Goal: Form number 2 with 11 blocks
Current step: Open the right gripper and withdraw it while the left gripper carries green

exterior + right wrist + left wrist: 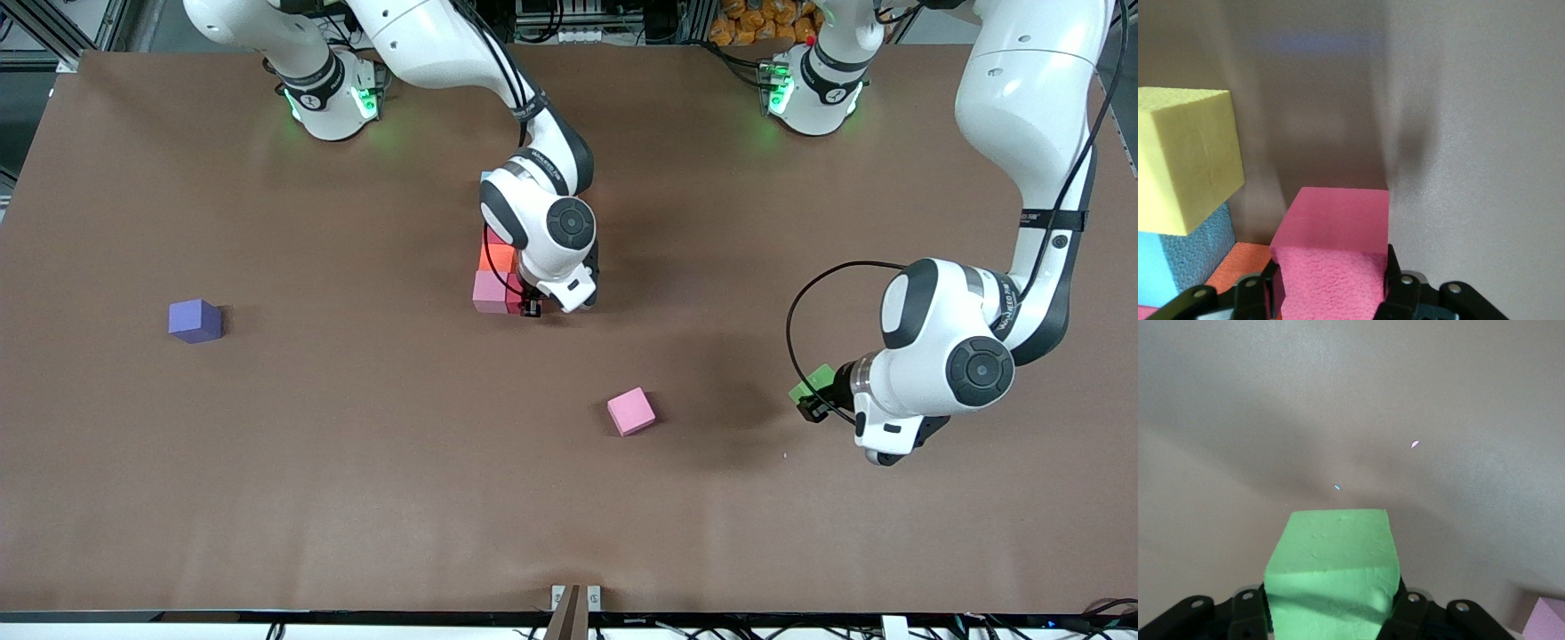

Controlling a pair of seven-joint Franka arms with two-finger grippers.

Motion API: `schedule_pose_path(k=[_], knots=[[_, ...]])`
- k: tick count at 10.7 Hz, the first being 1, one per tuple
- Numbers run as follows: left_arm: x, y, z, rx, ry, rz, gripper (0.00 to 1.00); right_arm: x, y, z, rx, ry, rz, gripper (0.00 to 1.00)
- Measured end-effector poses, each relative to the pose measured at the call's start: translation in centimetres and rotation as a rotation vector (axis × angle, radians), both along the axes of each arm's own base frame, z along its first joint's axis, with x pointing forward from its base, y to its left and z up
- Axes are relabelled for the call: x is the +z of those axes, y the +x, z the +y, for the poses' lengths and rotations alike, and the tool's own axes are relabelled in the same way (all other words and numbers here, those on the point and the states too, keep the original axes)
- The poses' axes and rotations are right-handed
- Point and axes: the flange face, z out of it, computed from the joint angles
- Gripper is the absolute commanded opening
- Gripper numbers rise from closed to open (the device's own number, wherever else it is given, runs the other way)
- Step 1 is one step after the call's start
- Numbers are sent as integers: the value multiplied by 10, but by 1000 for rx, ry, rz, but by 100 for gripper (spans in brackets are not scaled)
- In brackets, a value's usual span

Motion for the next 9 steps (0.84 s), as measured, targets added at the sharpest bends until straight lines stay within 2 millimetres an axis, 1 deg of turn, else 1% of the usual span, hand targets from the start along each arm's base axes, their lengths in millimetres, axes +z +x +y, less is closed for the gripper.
schedule_pose_path(k=[2, 4, 6, 9], knots=[[0, 0, 0, 0, 0, 0, 0, -7, -5, -2, 1, -9, 13, 100], [0, 0, 0, 0, 0, 0, 0, -6, -6, -1, 2, -6, 12, 100], [0, 0, 0, 0, 0, 0, 0, 2, -5, 0, 1, 2, 7, 100], [0, 0, 0, 0, 0, 0, 0, 24, -3, -1, -6, 10, 9, 100]])
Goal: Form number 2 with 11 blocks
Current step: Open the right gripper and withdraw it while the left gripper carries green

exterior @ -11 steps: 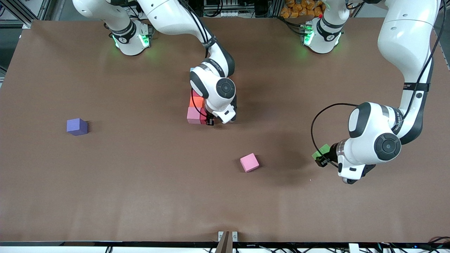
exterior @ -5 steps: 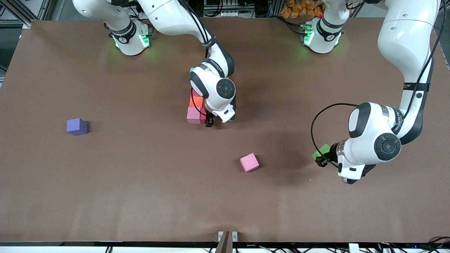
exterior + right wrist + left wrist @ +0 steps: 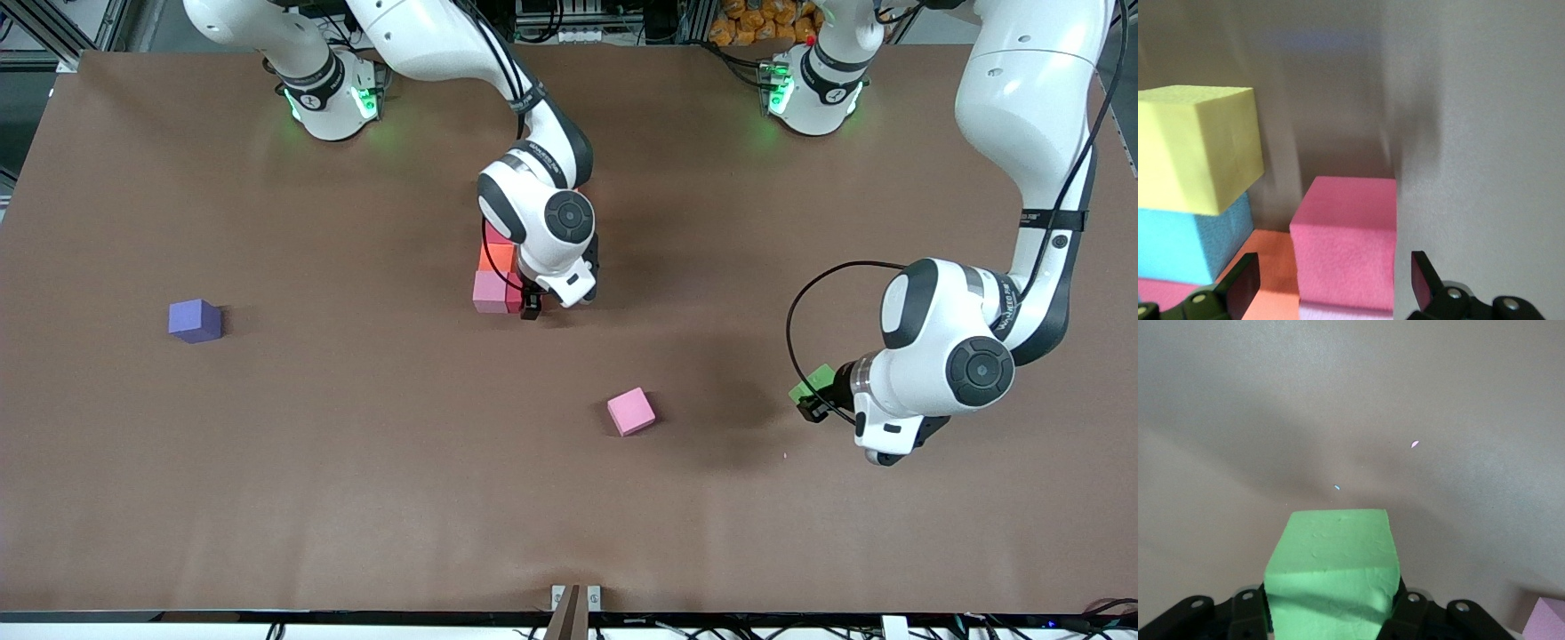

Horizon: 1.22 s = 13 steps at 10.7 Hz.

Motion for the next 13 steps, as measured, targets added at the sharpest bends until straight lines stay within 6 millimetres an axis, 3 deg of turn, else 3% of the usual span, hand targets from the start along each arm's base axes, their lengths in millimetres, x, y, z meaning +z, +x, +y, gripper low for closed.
schedule_pose_path(k=[4, 6, 8, 10, 13], knots=[[0, 0, -2, -3, -1, 0, 0, 55, 13, -18, -42, 13, 13, 100], [1, -2, -9, -1, -6, 0, 0, 97, 44, -57, -120, 44, -1, 100], [4, -7, -35, 35, -7, 4, 0, 137, 90, -123, -238, 86, -30, 100], [6, -19, -79, 91, -11, 15, 0, 171, 129, -201, -367, 120, -64, 100], [9, -37, -142, 216, -79, 44, 0, 205, 163, -311, -610, 137, -119, 100]])
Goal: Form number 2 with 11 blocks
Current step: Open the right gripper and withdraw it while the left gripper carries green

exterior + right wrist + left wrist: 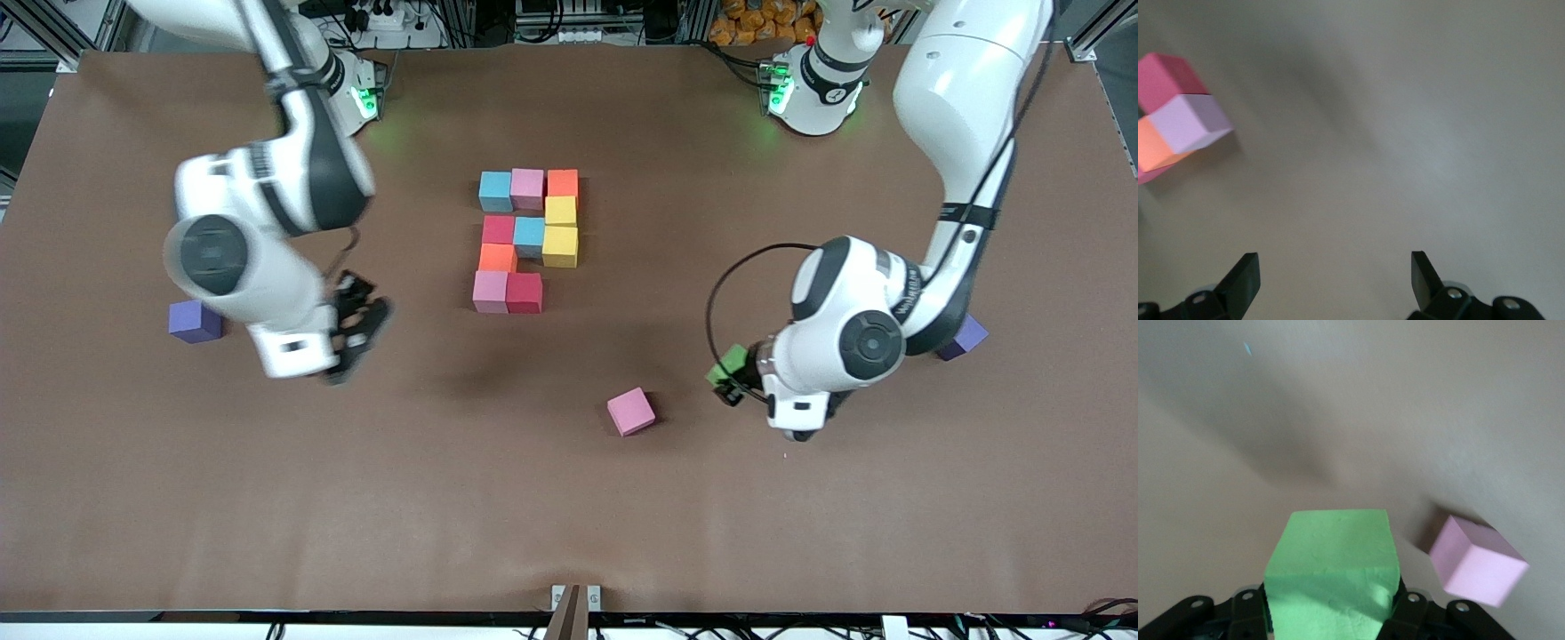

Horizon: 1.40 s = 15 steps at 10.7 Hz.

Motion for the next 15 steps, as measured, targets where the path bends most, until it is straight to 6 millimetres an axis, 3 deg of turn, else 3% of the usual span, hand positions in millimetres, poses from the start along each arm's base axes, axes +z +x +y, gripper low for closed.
schedule_pose_path(k=[4, 6, 8, 10, 13, 15], knots=[[-16, -39, -102, 260, -35, 46, 0, 12, 23, -164, -331, 4, -25, 100], [-36, -69, -155, 361, -52, 89, 0, 25, 22, -210, -521, 3, -48, 100], [-56, -96, -196, 435, -49, 108, 0, 48, 13, -215, -668, 12, -49, 100], [-70, -116, -224, 502, -55, 127, 0, 85, -4, -203, -795, 24, -38, 100], [-86, -125, -223, 626, -25, 168, 0, 138, -18, -182, -871, 20, -48, 100], [-101, -134, -224, 728, -54, 151, 0, 143, -18, -188, -880, -7, -63, 100]])
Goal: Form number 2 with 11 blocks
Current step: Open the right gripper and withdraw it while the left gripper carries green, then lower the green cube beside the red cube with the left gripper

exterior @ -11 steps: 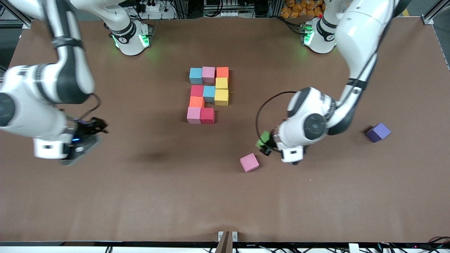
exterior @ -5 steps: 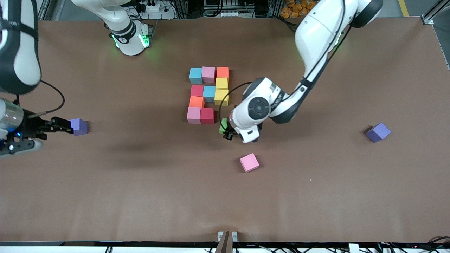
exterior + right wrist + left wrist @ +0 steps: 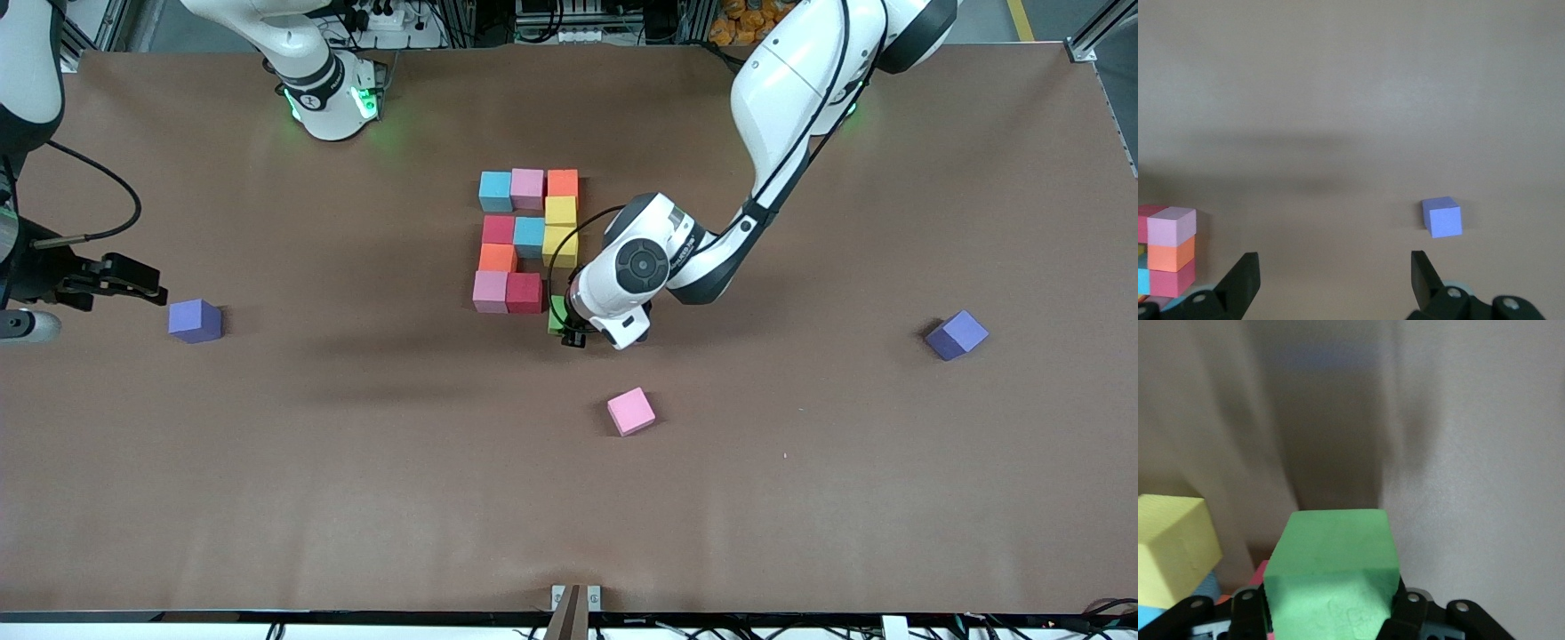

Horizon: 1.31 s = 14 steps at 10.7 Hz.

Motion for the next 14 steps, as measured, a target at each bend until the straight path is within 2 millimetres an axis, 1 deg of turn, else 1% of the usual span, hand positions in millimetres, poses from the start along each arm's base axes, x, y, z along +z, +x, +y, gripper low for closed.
schedule_pose_path(k=[1, 3, 4, 5, 7, 8, 11, 14], knots=[[-4, -8, -3, 42, -10, -14, 0, 0, 0, -7, -13, -5, 1, 100], [-3, -33, -6, 62, -13, -46, 0, 3, -5, -25, -61, 1, 22, 100], [0, -44, -1, 46, 1, -59, 0, 9, -9, -24, -79, 10, 25, 100], [3, -50, 6, 33, 17, -71, 0, 18, -13, -17, -80, 19, 20, 100], [9, -52, 13, 7, 40, -101, 0, 30, -20, -4, -69, 24, 17, 100], [10, -53, 13, -10, 48, -115, 0, 31, -22, -1, -67, 25, 22, 100], [10, -60, 6, -37, 41, -144, 0, 30, -24, 1, -69, 25, 36, 100], [5, -68, -1, -56, 33, -161, 0, 30, -25, 0, -70, 25, 43, 100]])
